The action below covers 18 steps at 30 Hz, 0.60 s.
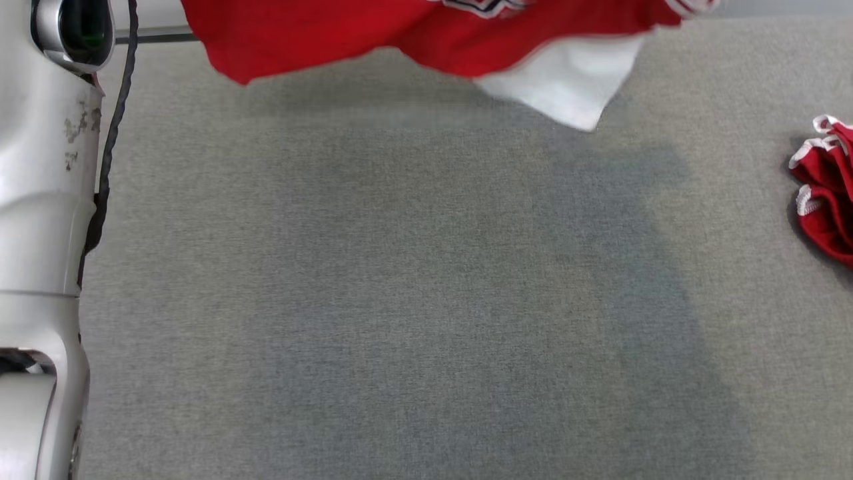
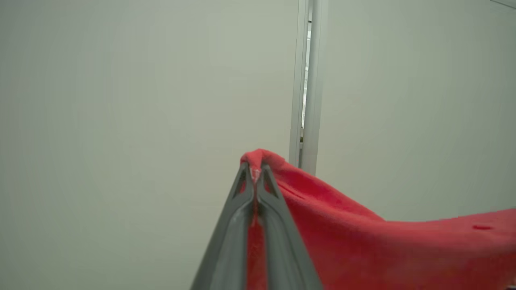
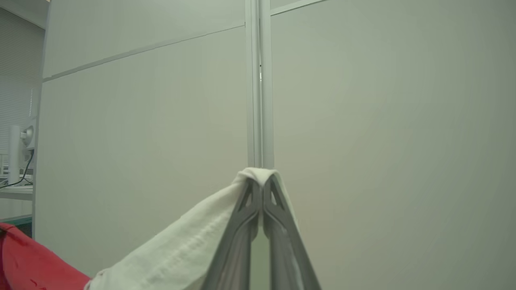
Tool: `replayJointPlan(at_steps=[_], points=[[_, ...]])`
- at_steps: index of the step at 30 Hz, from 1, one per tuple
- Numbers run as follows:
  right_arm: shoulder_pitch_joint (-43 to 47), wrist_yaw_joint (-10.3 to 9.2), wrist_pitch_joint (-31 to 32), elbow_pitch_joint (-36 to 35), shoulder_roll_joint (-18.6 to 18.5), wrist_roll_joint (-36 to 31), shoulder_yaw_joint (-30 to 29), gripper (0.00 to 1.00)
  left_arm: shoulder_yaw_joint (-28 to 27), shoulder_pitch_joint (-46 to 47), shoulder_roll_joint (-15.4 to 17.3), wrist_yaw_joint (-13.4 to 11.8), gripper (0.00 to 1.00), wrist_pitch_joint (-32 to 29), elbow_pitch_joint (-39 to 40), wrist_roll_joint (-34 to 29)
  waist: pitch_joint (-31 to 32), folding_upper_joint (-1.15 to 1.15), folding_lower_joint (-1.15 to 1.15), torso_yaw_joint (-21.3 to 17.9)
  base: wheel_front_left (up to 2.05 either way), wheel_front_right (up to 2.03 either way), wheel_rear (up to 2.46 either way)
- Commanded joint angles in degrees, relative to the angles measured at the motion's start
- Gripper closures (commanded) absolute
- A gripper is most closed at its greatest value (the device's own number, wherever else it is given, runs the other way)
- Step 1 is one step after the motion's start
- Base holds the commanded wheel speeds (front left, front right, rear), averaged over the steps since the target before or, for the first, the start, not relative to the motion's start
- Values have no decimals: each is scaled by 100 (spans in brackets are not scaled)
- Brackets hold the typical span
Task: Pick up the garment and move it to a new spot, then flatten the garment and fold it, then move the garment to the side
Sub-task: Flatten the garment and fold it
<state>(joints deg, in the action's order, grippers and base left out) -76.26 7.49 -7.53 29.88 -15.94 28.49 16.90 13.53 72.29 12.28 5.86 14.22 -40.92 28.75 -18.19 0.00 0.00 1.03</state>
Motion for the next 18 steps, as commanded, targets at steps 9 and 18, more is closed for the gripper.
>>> replayJointPlan(at_steps=[9,18], points=[[-28,-1,-414,2100,752,585,1148,100,176,-186,-282,150,100,93,-1859,118,-451,0,0,-174,0,0,0],[827,-1,-735,2414,807,1310,1863,100,85,-998,-458,163,100,100,-1836,379,-702,0,0,-120,0,0,0]])
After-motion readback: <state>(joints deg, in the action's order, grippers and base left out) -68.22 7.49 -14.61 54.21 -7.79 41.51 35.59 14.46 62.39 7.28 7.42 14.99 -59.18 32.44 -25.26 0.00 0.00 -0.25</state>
